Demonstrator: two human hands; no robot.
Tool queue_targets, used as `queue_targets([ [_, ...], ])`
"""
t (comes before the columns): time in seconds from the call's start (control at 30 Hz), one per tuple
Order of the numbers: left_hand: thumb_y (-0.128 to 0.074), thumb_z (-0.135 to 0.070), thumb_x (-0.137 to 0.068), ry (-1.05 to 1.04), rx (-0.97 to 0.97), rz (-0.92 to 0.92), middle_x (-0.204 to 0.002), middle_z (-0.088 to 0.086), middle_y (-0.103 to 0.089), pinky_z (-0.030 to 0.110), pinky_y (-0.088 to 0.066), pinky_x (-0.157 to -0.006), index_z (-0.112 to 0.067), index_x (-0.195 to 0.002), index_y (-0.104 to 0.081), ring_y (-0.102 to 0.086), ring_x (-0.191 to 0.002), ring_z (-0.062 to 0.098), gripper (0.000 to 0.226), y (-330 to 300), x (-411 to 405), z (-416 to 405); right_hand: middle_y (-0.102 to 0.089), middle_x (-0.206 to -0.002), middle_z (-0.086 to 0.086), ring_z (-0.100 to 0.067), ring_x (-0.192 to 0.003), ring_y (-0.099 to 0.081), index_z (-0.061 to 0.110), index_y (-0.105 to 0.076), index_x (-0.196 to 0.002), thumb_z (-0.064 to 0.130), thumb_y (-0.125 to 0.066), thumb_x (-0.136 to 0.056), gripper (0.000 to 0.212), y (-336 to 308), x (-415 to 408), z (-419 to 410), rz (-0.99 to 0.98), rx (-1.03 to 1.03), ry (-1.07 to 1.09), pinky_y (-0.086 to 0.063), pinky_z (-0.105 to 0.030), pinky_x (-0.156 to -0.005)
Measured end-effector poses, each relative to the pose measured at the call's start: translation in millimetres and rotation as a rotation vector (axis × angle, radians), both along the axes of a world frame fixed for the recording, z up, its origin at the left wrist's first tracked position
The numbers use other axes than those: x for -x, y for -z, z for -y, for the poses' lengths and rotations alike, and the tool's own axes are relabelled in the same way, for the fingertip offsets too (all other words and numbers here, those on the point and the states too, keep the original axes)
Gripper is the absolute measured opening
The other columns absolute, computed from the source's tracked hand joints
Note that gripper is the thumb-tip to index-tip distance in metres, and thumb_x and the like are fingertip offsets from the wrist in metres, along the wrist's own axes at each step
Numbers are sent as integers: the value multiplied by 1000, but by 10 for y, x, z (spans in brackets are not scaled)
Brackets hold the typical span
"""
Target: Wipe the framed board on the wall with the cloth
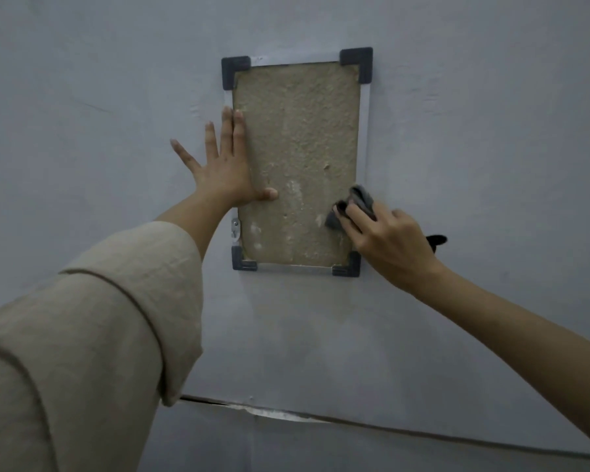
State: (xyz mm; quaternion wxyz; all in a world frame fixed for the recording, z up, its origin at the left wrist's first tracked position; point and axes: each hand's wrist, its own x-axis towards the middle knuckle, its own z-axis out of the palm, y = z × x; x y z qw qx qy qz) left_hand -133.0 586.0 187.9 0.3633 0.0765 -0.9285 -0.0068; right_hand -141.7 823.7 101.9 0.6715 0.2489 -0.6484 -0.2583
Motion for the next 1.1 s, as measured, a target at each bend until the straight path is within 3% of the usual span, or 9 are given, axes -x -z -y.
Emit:
queue_targets([
  [0.07,-59,-71,-67,2,-2,-3,-151,-3,33,72,13,-99,-19,-141,31,22,-142,25,127,4,4,-4,-66,-82,1,-17,-53,-51,17,-74,-92,-4,-19,-97,58,-34,-5,-7,12,13,-7,-29,-22,-42],
  [0.33,-59,-73,-65,-3,2,-1,-151,-4,33,72,13,-99,-20,-141,31,22,-142,25,129,-10,-14,-5,-68,-87,4,-15,-54,-55,19,-72,-80,15,-66,-79,7,-610,70,492,63,35,-55,-34,-19,-42],
  [0.53,-59,-71,-67,34,-2,-17,-151,-4,33,73,14,-99,-20,-140,31,23,-141,26,127,11,1,35,-70,-92,-3,-22,-55,-57,12,-73,-101,3,-40,-84,38,-222,43,11,15,70,-123,-40,-22,-41],
  [0.67,-59,-70,-69,32,-3,-12,-151,-2,33,73,13,-101,-19,-140,30,24,-141,26,125,20,-1,9,-70,-91,-3,-22,-55,-57,15,-72,-104,4,-41,-84,39,-177,53,-18,23,117,-88,-40,-21,-41],
  [0.93,-59,-72,-66,4,-4,-12,-151,-3,33,72,14,-99,-20,-140,31,23,-142,26,128,8,4,-5,-69,-84,7,-13,-52,-57,25,-75,-84,19,-42,-83,33,-950,142,504,21,169,-58,-36,-16,-39],
  [1.03,-58,-74,-65,3,-2,-9,-151,-4,33,72,14,-99,-21,-141,31,23,-142,25,128,-4,1,8,-70,-87,7,-13,-52,-58,24,-75,-90,18,-53,-83,24,-903,105,428,-13,158,-57,-36,-16,-39],
  [1.1,-58,-74,-65,2,5,-13,-151,-4,33,72,14,-98,-21,-141,31,23,-142,25,129,2,4,22,-71,-90,5,-15,-51,-57,21,-75,-96,12,-41,-83,37,-720,79,294,-25,190,-81,-36,-16,-39],
])
